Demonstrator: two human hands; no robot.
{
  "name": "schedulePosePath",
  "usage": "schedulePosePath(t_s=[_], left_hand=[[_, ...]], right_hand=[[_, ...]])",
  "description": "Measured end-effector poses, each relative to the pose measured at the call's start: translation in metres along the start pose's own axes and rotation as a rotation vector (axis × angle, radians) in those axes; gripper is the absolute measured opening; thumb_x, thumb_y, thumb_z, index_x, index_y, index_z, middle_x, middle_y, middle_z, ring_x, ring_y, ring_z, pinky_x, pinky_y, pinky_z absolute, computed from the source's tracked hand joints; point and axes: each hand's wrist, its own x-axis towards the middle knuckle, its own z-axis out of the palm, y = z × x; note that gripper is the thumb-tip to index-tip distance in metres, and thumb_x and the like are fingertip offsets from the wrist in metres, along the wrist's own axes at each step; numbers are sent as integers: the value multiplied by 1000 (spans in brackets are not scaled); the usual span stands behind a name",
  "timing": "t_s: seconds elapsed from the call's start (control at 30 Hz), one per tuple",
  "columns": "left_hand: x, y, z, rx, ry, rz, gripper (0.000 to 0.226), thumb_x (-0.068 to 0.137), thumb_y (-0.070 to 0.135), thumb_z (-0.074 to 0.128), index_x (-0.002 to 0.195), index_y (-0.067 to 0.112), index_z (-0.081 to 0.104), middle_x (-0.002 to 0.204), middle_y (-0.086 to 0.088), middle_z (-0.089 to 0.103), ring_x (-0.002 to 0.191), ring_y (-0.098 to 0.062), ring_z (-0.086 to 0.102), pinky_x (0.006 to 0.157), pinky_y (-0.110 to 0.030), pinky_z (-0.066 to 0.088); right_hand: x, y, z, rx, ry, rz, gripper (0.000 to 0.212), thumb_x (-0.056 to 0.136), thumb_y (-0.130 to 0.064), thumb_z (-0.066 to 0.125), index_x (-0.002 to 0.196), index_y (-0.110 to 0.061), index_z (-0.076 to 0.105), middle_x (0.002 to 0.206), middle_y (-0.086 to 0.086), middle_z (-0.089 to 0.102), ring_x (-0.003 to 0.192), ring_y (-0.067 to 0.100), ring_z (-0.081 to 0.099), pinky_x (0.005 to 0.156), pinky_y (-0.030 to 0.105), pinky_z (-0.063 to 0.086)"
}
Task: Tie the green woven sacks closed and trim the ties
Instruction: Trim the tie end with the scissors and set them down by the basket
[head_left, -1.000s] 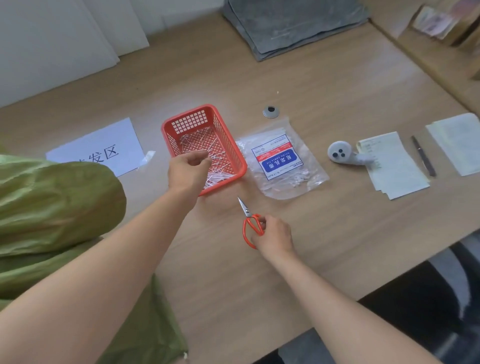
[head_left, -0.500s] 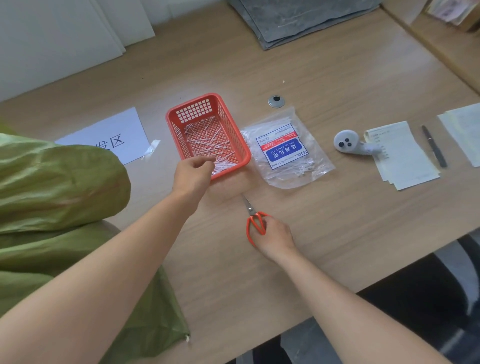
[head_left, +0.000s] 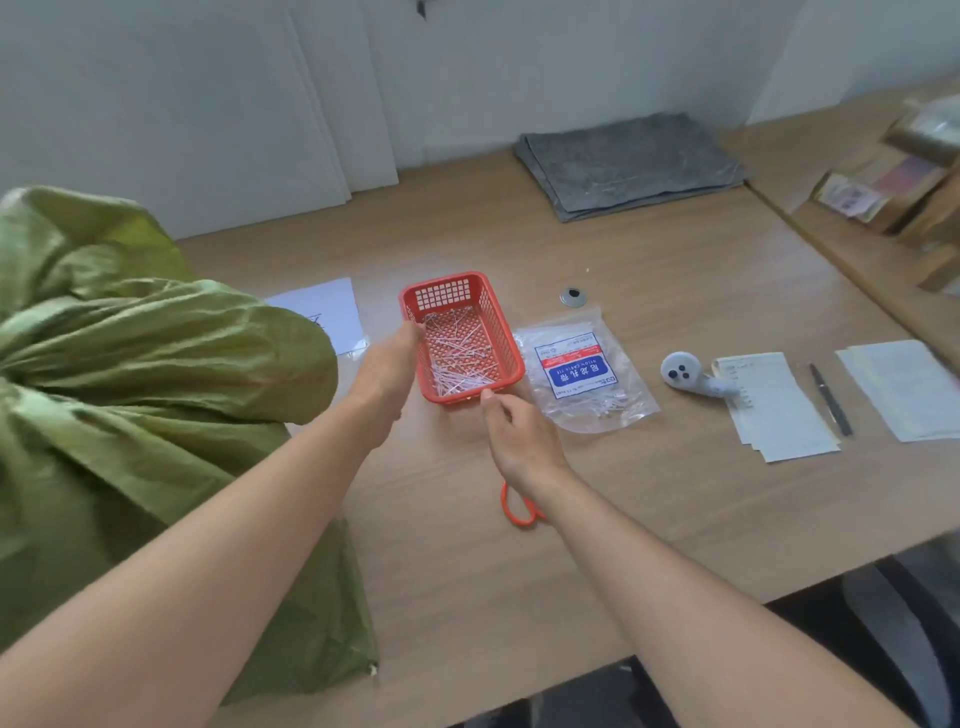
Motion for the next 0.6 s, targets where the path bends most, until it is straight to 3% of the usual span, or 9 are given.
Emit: schedulePosePath(t_s=[0.1,0.23,0.33,0.4,0.47,0.53,0.6], left_hand=[[-25,9,-32,-34,24,37,59,90,58,39,137,28,57,135,2,50,120,-30,52,91,-44,44],[-59,19,-77,-138,95,73,71,84,60,45,145,25,54,149,1,47,133,-28,48,112,-45,37],[-85,21,-119,-214,163,116,65,85,60,47,139,26,59,138,0,55,125,-29,52,111,-44,39],[-103,22,-150,-249,195,174,49,94,54,45,129,27,64,117,3,61,105,-23,59,96,-39,48],[-117,23,-180,-269,232,205,38,99,50,42,120,28,66,104,5,61,91,-19,58,83,-35,47],[-130,22,-210,-263,261,206,42,98,53,41,123,29,65,112,3,58,98,-24,56,92,-43,45],[-140,19,-239,-274,293,200,48,97,57,40,129,30,64,127,2,54,115,-30,52,102,-50,45]], right_hand=[[-12,-35,-4,22,-3,-92,55,110,-47,36,72,-12,56,70,-4,59,81,25,56,70,36,35],[-28,-80,1,74,-5,-161,67,108,-56,29,90,-2,65,88,9,73,90,30,66,82,40,47],[-47,-119,10,55,-37,-239,65,110,-52,28,88,-3,65,80,5,66,85,29,62,76,37,41],[-62,-147,19,45,-60,-307,63,110,-50,29,81,-6,61,76,4,61,80,27,57,74,38,38],[-74,-171,32,28,-80,-375,58,111,-49,29,69,-14,49,71,1,56,77,26,53,69,38,37],[-84,-192,48,26,-104,-412,58,110,-50,28,69,-15,49,74,0,59,79,26,56,69,38,41],[-94,-212,66,22,-122,-435,64,109,-54,27,82,-8,63,86,5,70,88,28,64,81,42,50]])
